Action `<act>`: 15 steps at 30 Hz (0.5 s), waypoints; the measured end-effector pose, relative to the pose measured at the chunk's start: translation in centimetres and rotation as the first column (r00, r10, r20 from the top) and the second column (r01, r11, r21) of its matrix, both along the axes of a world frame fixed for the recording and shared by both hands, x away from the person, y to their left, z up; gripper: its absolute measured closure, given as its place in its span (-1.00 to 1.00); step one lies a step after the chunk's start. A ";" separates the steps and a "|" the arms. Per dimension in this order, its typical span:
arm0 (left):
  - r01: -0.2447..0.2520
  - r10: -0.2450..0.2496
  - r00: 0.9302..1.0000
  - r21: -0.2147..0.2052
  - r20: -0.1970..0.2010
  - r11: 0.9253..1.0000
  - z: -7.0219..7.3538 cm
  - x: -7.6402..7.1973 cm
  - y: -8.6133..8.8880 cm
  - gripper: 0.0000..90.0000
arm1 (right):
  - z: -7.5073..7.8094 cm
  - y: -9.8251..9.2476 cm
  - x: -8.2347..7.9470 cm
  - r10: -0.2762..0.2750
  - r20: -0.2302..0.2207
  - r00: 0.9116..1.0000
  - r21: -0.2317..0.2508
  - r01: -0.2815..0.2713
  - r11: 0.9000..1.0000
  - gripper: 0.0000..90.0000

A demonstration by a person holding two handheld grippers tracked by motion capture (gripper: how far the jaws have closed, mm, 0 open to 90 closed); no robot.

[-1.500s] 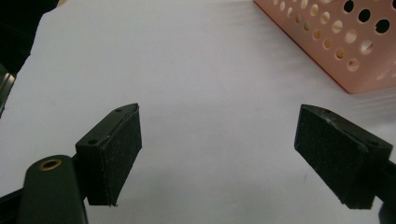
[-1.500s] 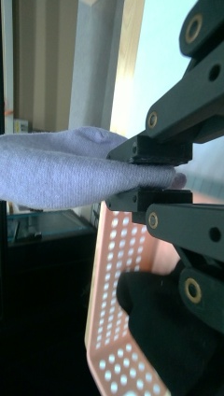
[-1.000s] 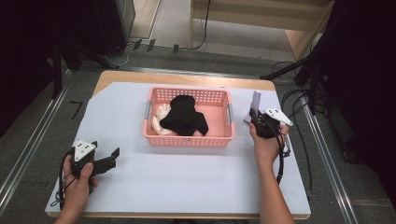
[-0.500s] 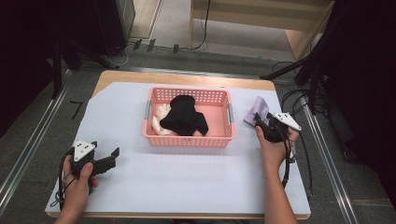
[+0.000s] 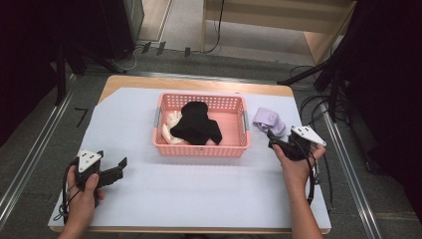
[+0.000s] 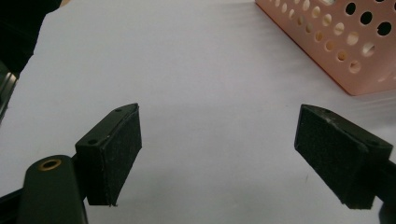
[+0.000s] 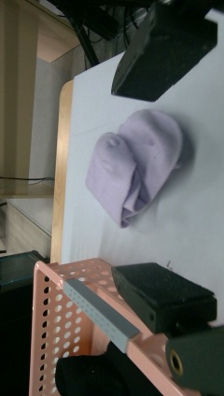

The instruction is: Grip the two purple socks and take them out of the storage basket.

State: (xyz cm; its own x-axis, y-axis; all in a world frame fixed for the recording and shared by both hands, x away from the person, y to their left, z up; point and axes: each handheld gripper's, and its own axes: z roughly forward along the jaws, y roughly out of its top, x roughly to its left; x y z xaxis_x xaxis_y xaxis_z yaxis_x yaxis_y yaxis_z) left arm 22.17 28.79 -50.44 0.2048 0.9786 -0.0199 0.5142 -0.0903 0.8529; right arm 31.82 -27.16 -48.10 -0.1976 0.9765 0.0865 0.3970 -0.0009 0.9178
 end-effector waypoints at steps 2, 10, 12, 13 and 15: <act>0.000 0.000 1.000 0.000 0.000 1.000 0.0 0.0 0.0 -0.66 | -0.3 -0.6 -0.8 0.012 -0.004 1.000 0.008 -0.012 1.000 -0.89; -0.001 0.001 1.000 0.002 -0.001 1.000 0.0 0.0 0.0 -0.66 | -1.7 -2.3 -3.0 0.037 -0.027 0.999 0.013 -0.036 0.999 -1.00; -0.002 0.002 1.000 0.001 -0.001 1.000 0.0 0.0 0.0 -0.66 | -2.1 -2.6 -3.6 0.044 -0.038 0.998 0.012 -0.043 0.999 -1.00; -0.003 0.003 1.000 0.002 -0.001 1.000 0.0 0.0 0.0 -0.66 | -2.4 -2.7 -3.8 0.052 -0.041 0.998 0.009 -0.052 0.999 -1.00; -0.003 0.003 1.000 0.002 0.001 1.000 0.0 0.0 0.0 -0.66 | -2.8 -2.9 -4.5 0.059 -0.055 0.997 0.005 -0.059 0.998 -1.00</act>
